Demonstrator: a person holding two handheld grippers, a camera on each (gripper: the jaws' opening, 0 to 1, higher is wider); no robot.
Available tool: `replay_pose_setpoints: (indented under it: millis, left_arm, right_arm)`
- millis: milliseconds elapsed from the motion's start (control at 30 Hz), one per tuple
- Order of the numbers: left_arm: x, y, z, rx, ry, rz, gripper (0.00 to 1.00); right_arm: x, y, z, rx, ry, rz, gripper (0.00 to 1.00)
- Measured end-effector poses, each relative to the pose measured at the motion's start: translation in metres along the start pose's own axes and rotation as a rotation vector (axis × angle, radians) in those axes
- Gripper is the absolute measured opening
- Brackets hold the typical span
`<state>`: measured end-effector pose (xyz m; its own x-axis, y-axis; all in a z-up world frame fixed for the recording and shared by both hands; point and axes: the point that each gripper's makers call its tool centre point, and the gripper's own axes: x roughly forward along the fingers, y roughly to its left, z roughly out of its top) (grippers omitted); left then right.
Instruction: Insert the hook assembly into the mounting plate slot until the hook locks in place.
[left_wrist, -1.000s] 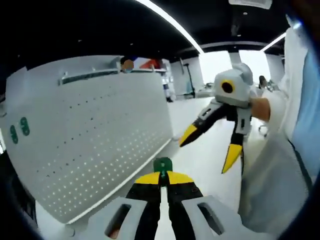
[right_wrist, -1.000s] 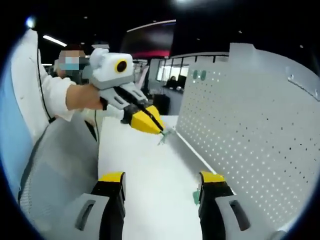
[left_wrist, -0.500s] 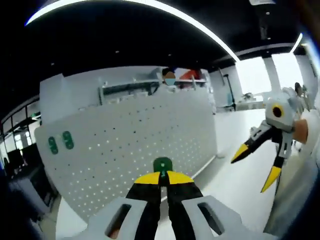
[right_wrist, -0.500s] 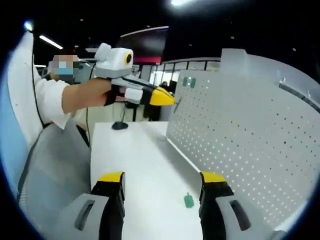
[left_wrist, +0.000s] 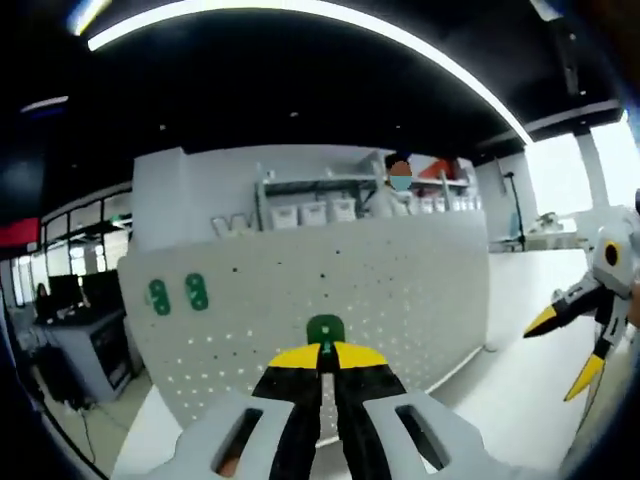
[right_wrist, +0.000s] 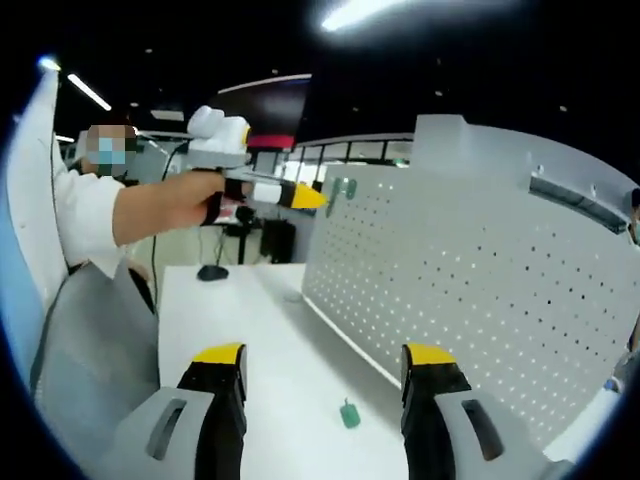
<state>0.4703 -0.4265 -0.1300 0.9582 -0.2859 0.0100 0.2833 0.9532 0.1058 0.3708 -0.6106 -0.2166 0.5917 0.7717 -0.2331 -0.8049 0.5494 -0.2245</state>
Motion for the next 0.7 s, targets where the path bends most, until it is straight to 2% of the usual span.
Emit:
replay_pose_setpoints:
  millis: [300, 400, 533, 567, 633, 700]
  left_arm:
    - [0.022, 0.030, 0.024, -0.014, -0.069, 0.107, 0.03]
    - [0.030, 0.043, 0.028, -0.053, -0.105, 0.158, 0.03]
    - [0.041, 0.049, 0.028, -0.059, -0.118, 0.181, 0.03]
    - [0.044, 0.046, 0.031, -0.047, -0.145, 0.165, 0.03]
    - [0.050, 0.048, 0.030, -0.011, -0.134, 0.182, 0.03]
    - [0.054, 0.052, 0.029, -0.018, -0.138, 0.187, 0.03]
  right_arm:
    - [-0.001, -0.004, -0.005, 0.005, 0.013, -0.012, 0.63]
    - [-0.002, -0.006, -0.005, 0.007, 0.009, -0.017, 0.63]
    - [-0.001, -0.007, -0.008, 0.007, 0.017, -0.016, 0.63]
    - [0.000, -0.008, -0.009, 0.008, 0.018, -0.017, 0.63]
    - [-0.001, -0.009, -0.009, 0.010, 0.018, -0.020, 0.63]
    - [-0.001, -0.011, -0.009, 0.014, 0.014, -0.024, 0.63]
